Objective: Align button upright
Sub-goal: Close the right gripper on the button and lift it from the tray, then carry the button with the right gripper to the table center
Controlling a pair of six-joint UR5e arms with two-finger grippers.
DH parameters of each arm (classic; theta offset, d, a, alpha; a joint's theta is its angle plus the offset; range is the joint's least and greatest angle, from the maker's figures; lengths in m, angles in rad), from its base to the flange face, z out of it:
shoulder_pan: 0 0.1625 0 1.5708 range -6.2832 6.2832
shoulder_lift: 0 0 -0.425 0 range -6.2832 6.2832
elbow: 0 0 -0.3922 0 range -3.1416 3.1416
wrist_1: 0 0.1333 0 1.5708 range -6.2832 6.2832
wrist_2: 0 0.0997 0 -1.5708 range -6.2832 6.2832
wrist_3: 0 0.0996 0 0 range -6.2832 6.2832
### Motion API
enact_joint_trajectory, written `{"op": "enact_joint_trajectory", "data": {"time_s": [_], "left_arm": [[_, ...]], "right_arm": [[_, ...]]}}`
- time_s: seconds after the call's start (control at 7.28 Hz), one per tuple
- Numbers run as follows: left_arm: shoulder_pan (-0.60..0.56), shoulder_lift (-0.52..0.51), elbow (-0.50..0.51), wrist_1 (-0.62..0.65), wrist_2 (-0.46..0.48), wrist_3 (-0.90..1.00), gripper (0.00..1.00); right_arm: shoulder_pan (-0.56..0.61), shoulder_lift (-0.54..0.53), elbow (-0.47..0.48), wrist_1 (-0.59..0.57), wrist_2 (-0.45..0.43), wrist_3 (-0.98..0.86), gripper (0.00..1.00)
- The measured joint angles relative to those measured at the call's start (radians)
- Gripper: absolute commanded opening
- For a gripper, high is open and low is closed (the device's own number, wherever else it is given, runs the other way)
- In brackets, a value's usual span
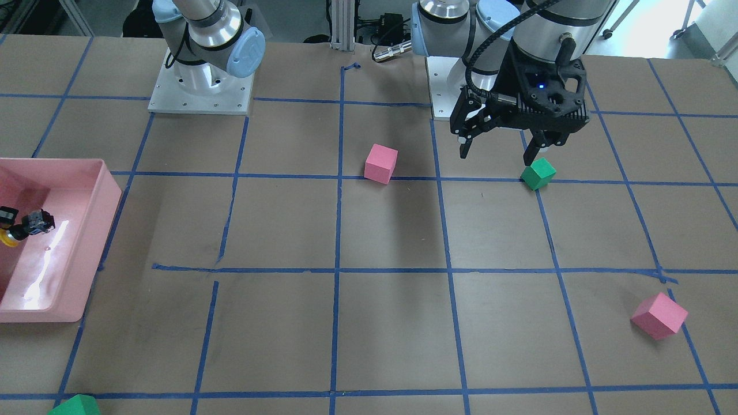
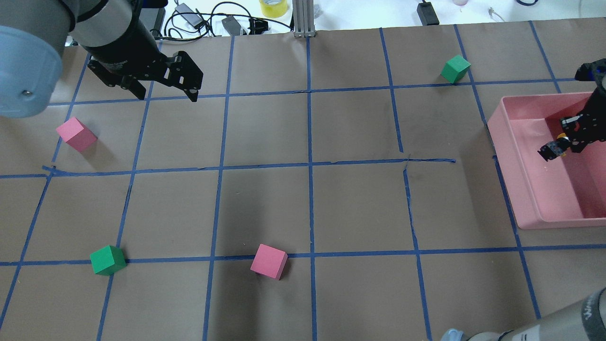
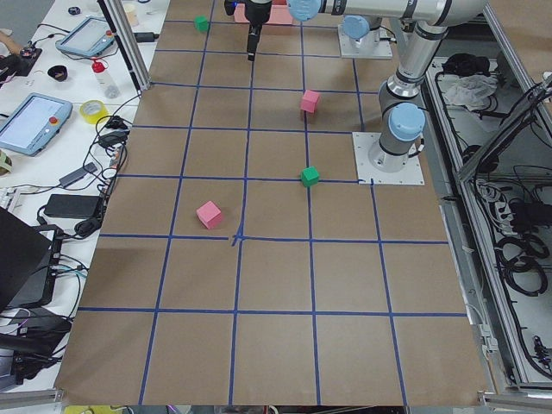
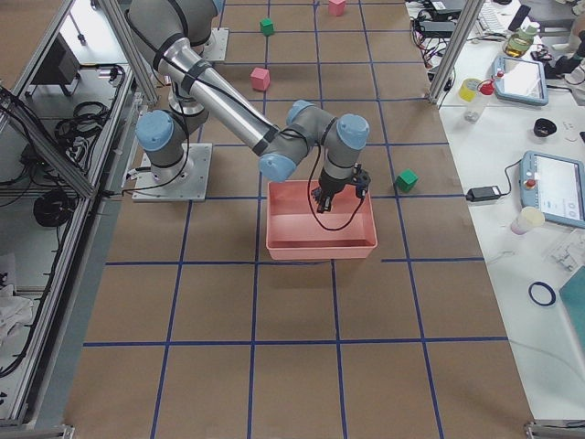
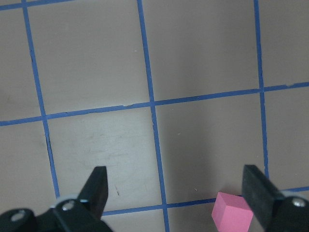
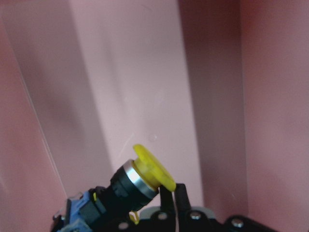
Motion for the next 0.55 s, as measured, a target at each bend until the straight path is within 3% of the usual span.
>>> {"op": "enact_joint_trajectory", "data": {"time_s": [0.55], "left_arm": [[0.0,0.0,0.0,0.001,0.0,0.001,1.0]], "right_arm": [[0.044,-0.056,-0.046,0.082,0.042,0.028,0.0]]}}
